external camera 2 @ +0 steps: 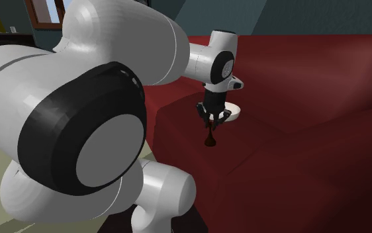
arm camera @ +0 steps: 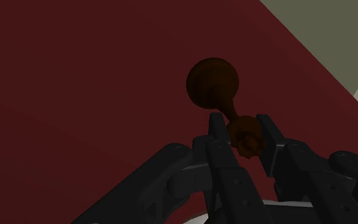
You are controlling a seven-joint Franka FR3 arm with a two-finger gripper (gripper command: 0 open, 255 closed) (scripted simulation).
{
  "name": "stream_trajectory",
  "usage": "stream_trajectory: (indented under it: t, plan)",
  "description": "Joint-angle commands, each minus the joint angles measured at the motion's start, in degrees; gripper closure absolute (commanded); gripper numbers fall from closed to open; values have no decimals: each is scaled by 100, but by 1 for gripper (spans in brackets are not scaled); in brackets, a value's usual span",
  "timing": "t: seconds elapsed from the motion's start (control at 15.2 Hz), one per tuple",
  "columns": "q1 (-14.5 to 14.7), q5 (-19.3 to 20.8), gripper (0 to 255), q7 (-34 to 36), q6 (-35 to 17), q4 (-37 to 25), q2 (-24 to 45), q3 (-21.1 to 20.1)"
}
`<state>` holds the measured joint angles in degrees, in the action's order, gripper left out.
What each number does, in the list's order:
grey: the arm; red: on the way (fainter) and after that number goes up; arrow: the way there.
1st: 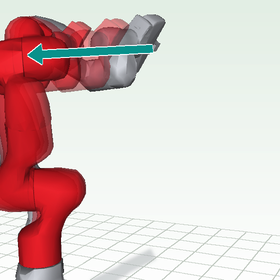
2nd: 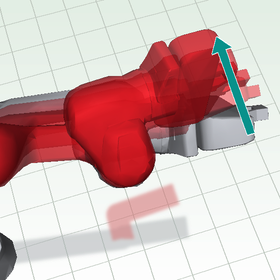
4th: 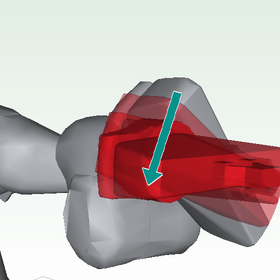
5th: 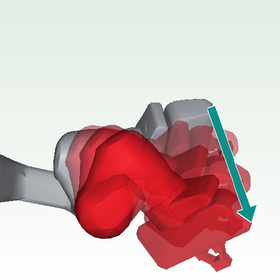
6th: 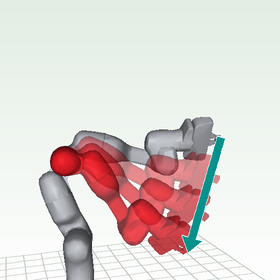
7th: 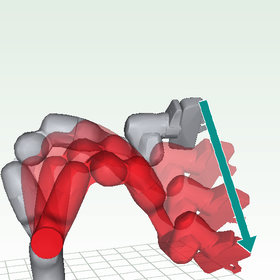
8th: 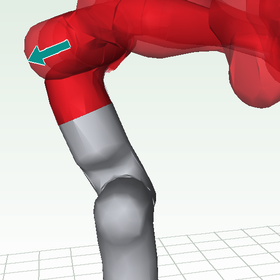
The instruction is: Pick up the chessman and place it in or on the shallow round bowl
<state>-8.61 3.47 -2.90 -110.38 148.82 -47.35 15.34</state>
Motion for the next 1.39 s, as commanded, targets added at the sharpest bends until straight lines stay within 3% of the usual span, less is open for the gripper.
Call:
stream_trajectory:
  t: [0.0, 0.4, 1.32]
  plan:
    - [0, 1, 255, 0, 0, 1, 0, 0]
    - [0, 0, 255, 0, -1, 1, 0, 0]
    - [83, -110, 255, 91, 1019, -1132, 108, -134]
